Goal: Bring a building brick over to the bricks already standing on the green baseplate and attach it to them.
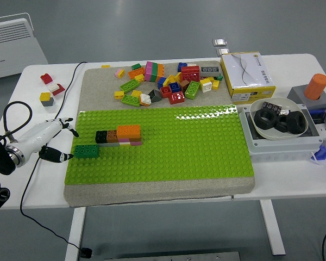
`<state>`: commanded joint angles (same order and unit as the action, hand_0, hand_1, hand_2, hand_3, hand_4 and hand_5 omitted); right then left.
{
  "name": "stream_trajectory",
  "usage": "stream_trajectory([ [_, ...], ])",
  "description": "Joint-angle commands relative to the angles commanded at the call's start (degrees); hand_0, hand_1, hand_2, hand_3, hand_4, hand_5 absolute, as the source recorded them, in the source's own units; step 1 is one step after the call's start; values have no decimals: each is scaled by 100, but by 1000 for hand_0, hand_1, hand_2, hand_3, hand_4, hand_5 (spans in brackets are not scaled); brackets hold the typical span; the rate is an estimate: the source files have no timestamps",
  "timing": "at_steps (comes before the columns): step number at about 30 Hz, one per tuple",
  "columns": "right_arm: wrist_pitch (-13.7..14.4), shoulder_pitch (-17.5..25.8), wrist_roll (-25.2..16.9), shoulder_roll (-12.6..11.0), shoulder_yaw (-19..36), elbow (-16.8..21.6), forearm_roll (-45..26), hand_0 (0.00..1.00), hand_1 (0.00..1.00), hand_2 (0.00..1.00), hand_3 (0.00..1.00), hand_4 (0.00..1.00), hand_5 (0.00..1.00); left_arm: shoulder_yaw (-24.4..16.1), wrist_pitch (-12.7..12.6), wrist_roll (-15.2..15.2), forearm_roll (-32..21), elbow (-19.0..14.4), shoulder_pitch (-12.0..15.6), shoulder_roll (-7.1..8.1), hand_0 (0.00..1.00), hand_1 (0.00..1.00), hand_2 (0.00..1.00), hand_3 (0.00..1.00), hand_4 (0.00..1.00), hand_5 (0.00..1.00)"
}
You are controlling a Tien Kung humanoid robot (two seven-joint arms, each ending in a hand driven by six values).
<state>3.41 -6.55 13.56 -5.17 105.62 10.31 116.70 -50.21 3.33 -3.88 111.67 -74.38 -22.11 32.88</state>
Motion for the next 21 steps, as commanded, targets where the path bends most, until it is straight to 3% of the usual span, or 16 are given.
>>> stream_trajectory([
  [9, 6, -19, 11, -24, -31, 0, -22, 694, 666, 724, 775, 811, 998, 61, -6, 43, 713, 218, -111, -122, 998, 998, 998, 651, 880, 102],
  [15, 4, -24, 12, -25, -25, 0, -10, 694, 666, 723, 775, 814, 998, 72, 150, 25, 500, 220, -112, -186, 998, 998, 998, 648, 880, 108],
  [21, 0, -28, 10, -32, 13, 0, 44, 694, 666, 723, 775, 813, 998, 155, 360, -49, 232, 79, -143, -134, 998, 998, 997, 645, 880, 113],
])
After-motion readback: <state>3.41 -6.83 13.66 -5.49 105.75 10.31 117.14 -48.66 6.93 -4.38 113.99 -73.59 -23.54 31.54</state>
